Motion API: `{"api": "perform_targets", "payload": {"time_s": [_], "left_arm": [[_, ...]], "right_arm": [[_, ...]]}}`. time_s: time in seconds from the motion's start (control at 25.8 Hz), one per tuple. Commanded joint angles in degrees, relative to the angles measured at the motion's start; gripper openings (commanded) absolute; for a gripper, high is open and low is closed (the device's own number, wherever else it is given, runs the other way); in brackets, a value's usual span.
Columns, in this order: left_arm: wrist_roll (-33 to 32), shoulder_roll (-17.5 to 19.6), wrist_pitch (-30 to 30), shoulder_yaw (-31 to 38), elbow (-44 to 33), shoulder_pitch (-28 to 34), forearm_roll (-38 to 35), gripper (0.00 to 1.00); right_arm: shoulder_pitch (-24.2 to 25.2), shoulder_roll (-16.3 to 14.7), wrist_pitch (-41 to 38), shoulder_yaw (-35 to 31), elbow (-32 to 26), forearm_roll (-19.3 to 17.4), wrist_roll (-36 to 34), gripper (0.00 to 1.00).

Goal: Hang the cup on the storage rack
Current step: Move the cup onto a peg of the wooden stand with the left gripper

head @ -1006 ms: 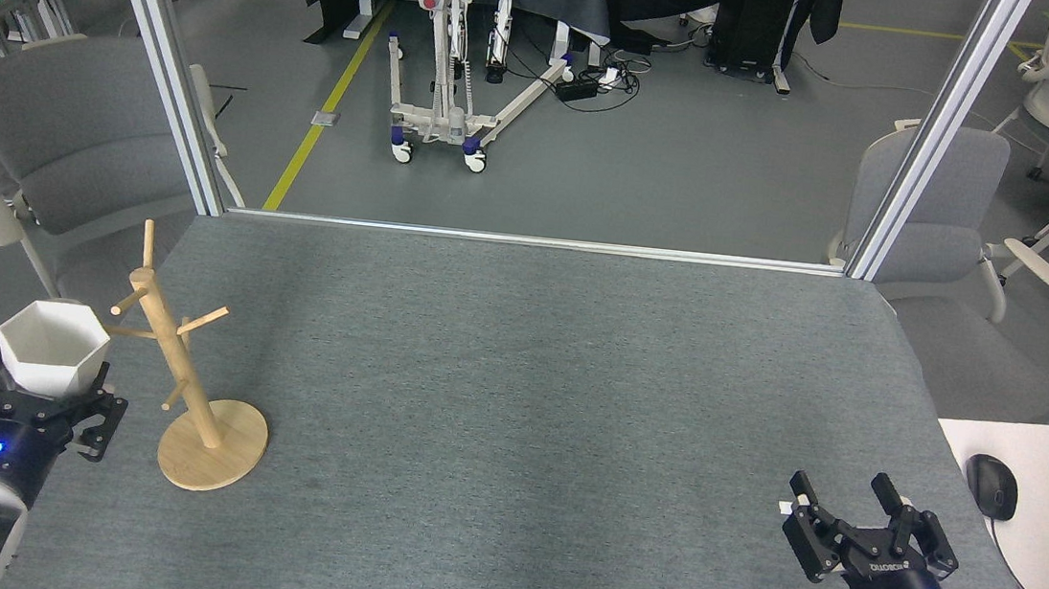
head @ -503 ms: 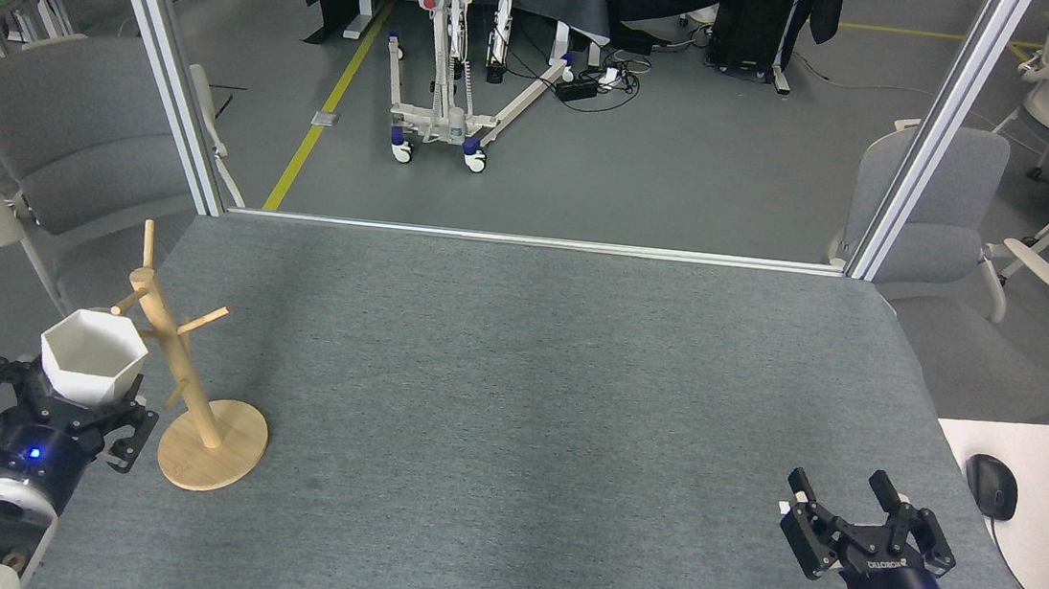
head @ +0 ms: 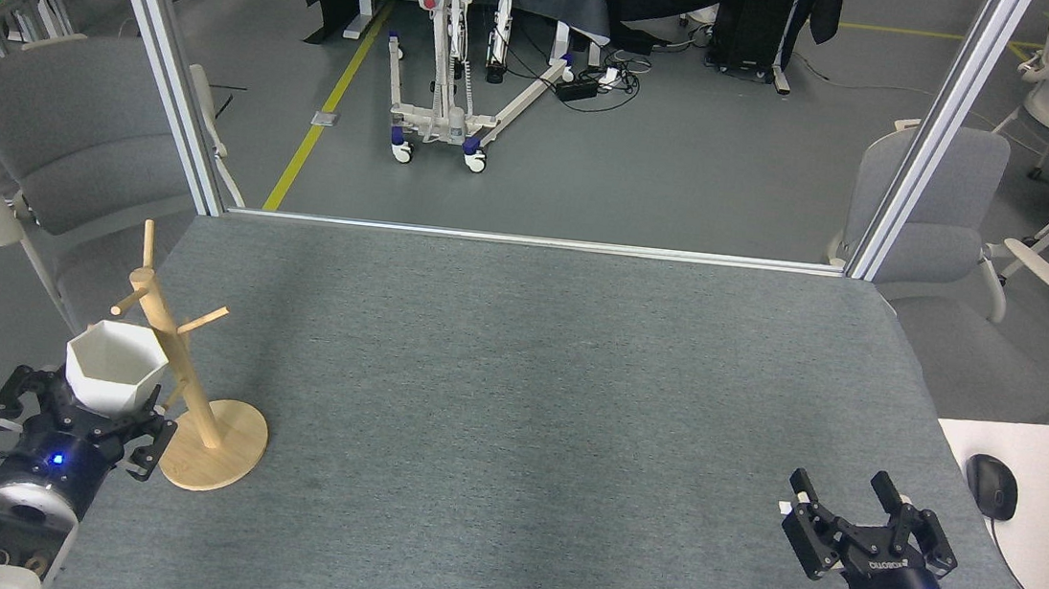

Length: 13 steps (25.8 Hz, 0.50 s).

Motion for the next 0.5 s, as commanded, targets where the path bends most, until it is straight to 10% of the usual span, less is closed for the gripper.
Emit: {"api": "perform_targets", "payload": {"time_s": [0.0, 0.46], "left_arm": [[0.1, -0.7, 0.1, 0.0, 0.0, -0.1, 0.0, 0.87], [0.4, -1.9, 0.0, 0.0, 0.6, -0.2, 0.2, 0.97]], "right_arm": [[0.0, -0.1, -0.1, 0.0, 0.0, 0.0, 0.0, 1.0], [0.1, -0.3, -0.1, 0.1, 0.0, -0.3, -0.2, 1.0]]}}
